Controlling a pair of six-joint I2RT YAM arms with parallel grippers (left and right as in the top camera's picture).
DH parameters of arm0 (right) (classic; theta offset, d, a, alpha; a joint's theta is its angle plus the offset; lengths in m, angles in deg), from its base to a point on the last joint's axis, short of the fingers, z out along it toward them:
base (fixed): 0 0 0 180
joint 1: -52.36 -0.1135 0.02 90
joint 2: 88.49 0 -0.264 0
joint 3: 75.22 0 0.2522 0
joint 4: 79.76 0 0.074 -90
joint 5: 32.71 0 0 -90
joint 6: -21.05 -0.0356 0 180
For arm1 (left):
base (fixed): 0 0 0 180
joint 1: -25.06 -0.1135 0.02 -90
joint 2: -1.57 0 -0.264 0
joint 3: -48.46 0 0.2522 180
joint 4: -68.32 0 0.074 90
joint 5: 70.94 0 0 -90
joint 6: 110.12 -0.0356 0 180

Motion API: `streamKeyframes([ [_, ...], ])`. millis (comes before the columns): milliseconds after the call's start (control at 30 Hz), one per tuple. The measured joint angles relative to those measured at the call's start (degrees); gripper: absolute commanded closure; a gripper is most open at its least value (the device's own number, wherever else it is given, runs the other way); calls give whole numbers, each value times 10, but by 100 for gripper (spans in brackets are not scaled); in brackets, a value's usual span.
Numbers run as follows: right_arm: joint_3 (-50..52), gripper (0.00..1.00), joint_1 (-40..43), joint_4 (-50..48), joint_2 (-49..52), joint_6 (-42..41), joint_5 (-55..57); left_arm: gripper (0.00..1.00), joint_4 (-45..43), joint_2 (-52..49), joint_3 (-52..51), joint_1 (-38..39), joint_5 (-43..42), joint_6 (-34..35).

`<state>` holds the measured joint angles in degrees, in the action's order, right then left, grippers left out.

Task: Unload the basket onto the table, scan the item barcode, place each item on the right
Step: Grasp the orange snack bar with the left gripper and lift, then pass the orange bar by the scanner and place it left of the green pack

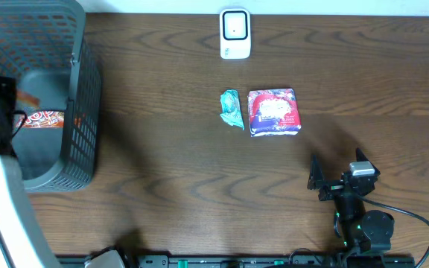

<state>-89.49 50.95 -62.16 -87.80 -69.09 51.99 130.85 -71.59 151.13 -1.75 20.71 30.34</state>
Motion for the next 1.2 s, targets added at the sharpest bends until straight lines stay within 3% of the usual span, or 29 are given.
streamKeyframes([
  [233, 0, 1, 0, 0, 0, 0, 0, 93, -67, 83, 0, 82, 0, -56],
  [400, 0, 1, 0, 0, 0, 0, 0, 93, -120, 96, 0, 199, -54, -164],
  [633, 0, 1, 0, 0, 0, 0, 0, 93, -113, 51, 0, 369, -123, -284],
  [833, 0, 1, 0, 0, 0, 0, 0, 93, -103, -57, 0, 442, -123, -306],
  [1200, 0, 1, 0, 0, 0, 0, 0, 92, -103, -290, 0, 486, -1, -261],
])
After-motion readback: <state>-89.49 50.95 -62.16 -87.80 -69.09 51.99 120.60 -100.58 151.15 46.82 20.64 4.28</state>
